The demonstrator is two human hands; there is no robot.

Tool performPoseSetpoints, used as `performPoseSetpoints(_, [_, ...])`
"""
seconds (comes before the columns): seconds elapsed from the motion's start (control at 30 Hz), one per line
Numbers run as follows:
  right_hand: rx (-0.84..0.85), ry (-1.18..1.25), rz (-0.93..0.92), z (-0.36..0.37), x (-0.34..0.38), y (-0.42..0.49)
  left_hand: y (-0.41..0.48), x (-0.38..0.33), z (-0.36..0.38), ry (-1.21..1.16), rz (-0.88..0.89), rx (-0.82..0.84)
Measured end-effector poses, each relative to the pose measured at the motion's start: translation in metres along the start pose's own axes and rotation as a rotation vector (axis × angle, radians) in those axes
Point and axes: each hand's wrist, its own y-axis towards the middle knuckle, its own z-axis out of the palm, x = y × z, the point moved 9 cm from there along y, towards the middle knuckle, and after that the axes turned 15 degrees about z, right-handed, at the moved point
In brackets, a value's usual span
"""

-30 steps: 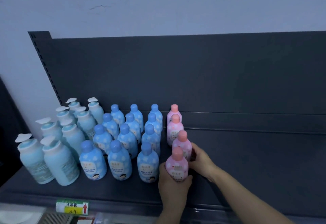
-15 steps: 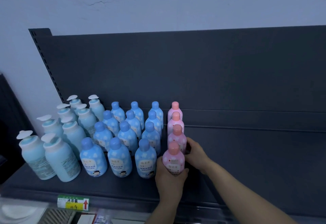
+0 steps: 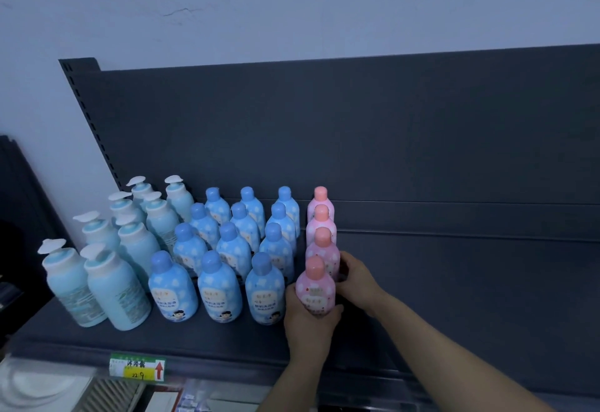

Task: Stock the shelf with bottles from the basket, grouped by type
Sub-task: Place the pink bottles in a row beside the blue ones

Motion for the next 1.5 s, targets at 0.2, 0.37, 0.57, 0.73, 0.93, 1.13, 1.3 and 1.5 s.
performPoseSetpoints(0.2, [0.005,-0.035,0.002,-0.012,-0.005,-0.013,-0.02,-0.007,-0.003,-0.113,-0.101,-0.122])
performPoseSetpoints(0.37, [-0.204,-0.122,-0.078,-0.055,0.034,-0.037,-0.05,-0.096,-0.034,-0.037,0.26,-0.323])
performPoseSetpoints(0.57, [-0.656,-0.433,-0.509,-0.091,0.172,-0.117,0.048,-0.222,-0.025,0.808,0.898,-0.134])
performPoseSetpoints(0.73, [-0.993,-0.798,-0.688,-0.097,0.236,-0.161,0.076,-0.271,-0.007,1.07,1.016,-0.166])
performPoseSetpoints(0.93, [-1.132,-0.852,-0.625,-0.112,0.24,-0.187,0.062,-0.295,0.005,1.052,1.097,-0.182])
performPoseSetpoints(1.13, [-1.268,-0.869,-0.494,-0.14,0.214,-0.223,0.035,-0.304,0.035,0.932,1.195,-0.114])
performPoseSetpoints(1.3, [-1.384,-0.875,-0.379,-0.177,0.18,-0.266,-0.006,-0.31,0.08,0.798,1.257,-0.003])
performPoseSetpoints(1.5, [-1.483,-0.885,-0.22,-0.229,0.131,-0.32,-0.059,-0.316,0.148,0.685,1.336,0.114])
